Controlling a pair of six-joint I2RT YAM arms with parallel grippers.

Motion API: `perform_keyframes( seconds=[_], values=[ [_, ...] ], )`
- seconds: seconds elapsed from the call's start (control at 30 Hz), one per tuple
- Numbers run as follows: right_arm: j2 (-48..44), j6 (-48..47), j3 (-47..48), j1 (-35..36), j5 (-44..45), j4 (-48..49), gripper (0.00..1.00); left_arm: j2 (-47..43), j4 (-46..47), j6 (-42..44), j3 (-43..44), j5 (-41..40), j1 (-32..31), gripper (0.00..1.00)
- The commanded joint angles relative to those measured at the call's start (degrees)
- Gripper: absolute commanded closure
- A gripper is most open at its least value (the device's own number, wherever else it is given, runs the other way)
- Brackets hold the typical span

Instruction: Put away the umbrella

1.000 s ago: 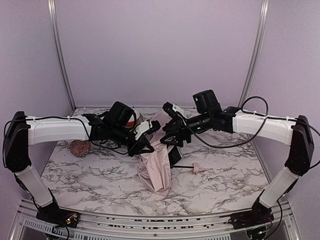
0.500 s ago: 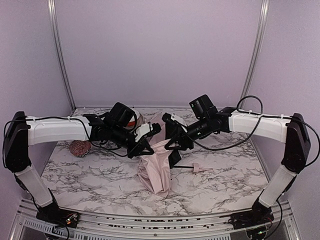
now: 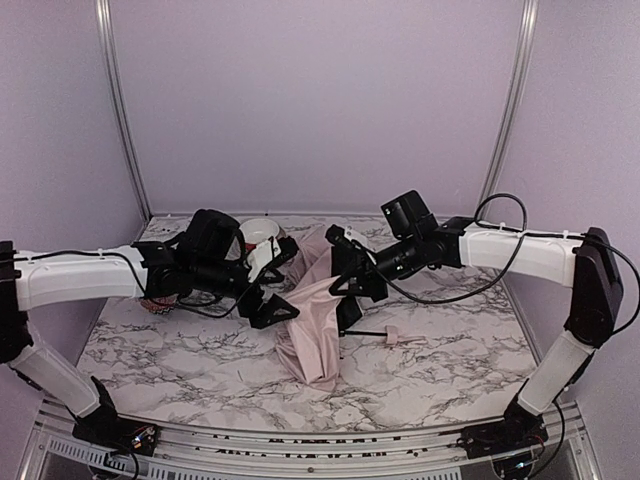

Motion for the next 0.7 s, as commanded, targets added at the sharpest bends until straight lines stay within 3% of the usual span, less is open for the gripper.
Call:
perform_keyframes(
  seconds=[0.0, 0.1, 0.2, 0.43, 0.67],
  values=[
    [-0.7, 2.5, -0.2, -1.9, -2.4, 4.8, 1.0, -10.7, 9.0, 1.0, -7.4, -7.4, -6.3, 0.01],
    [-0.5, 4.3, -0.8, -3.2, -4.1, 7.0, 1.0, -14.1, 8.8, 5.8, -11.7, -9.3, -13.5, 0.07],
    [-0.1, 5.1, -0.8, -3.8, -4.8, 7.9, 1.0, -13.5, 9.8, 9.9, -15.2, -9.9, -16.5, 0.12],
    [0.0, 4.6, -1.4, -3.9, -6.3, 6.8, 1.0, -7.4, 19.7, 24.1, -18.9, -17.7, -17.6, 0.08],
    [0.2, 3.4, -1.3, -4.2, -7.1, 5.4, 1.0, 1.4, 20.5, 29.5, -17.4, -20.8, -17.4, 0.07]
  ],
)
